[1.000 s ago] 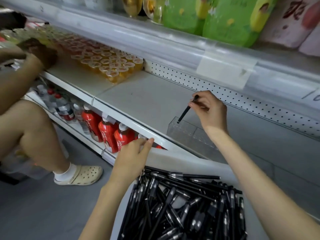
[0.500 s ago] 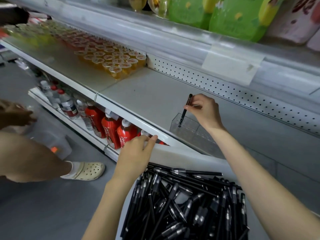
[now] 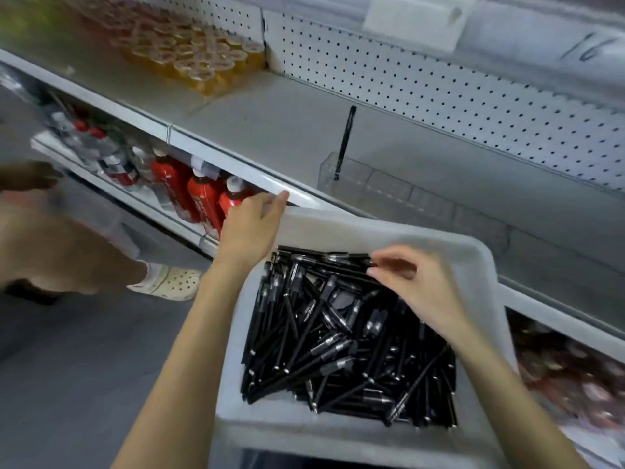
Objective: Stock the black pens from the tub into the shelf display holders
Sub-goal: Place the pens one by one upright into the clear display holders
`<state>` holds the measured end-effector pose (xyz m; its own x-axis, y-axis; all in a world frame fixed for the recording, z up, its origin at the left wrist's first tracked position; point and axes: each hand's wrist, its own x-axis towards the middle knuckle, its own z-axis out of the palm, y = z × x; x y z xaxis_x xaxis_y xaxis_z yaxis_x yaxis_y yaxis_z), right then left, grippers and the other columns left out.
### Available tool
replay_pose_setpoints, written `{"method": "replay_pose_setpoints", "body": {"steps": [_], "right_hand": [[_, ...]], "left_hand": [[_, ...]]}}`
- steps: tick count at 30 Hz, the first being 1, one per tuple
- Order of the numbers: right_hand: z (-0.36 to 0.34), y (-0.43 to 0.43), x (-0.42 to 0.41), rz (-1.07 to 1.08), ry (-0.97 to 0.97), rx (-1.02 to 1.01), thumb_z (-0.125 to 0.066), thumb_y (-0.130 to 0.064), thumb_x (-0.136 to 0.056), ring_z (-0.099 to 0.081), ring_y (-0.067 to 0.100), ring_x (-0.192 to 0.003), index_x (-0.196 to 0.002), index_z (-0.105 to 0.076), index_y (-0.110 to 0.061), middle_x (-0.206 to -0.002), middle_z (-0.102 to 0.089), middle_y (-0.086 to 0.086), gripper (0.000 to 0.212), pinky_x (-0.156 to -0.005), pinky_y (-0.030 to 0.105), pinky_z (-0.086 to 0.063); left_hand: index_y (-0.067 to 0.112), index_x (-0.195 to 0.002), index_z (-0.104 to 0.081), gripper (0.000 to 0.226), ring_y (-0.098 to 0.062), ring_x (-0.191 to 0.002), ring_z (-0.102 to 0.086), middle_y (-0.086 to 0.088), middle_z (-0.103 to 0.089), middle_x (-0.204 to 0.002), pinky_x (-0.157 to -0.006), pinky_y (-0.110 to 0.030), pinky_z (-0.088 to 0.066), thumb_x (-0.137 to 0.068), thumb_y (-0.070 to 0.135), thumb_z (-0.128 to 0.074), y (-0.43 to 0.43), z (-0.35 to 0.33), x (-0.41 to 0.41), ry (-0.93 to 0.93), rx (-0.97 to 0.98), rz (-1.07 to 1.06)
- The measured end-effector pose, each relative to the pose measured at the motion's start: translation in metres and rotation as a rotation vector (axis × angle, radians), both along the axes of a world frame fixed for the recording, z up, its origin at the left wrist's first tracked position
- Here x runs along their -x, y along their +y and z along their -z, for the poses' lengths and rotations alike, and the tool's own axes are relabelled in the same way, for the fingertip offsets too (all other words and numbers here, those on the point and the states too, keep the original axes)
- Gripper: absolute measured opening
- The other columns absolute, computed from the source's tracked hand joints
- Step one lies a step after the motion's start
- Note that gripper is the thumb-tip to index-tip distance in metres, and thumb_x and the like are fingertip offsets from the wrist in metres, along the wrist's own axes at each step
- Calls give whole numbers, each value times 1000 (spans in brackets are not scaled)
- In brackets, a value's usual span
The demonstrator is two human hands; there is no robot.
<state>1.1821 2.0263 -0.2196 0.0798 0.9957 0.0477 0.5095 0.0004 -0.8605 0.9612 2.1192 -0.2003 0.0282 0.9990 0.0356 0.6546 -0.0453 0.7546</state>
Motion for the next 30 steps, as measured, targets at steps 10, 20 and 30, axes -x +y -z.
{"method": "replay_pose_setpoints", "body": {"steps": [10, 20, 30], "right_hand": [[26, -22, -17, 131, -238, 28, -78, -10, -74, -62, 6, -76, -85, -73, -17, -77, -63, -15, 14, -73, 22, -46], [1, -39, -44, 263, 174, 34, -67, 1, -81, -68, 7, -66, -74, -71, -24, -73, -73, -10, 27, -66, 15, -53], [-23, -27, -19, 363, 898, 192, -65, -8, -75, -66, 10, -64, -79, -71, -4, -68, -69, 8, 9, -59, 17, -54]], "left_hand": [[16, -71, -48, 40, -4, -60, -41, 6, -46, -63, -53, -20, -26, -99, 43, -39, -3, -1, -1, -23, 40, -38], [10, -97, -66, 27, -6, -79, -49, 4, -62, -88, -65, -3, -32, -98, 28, -46, -4, 2, 2, -13, -243, -25], [17, -102, -71, 26, -10, -93, -67, 2, -73, -97, -89, -24, -50, -82, 31, -61, -29, -28, -31, -604, -36, 250]]}}
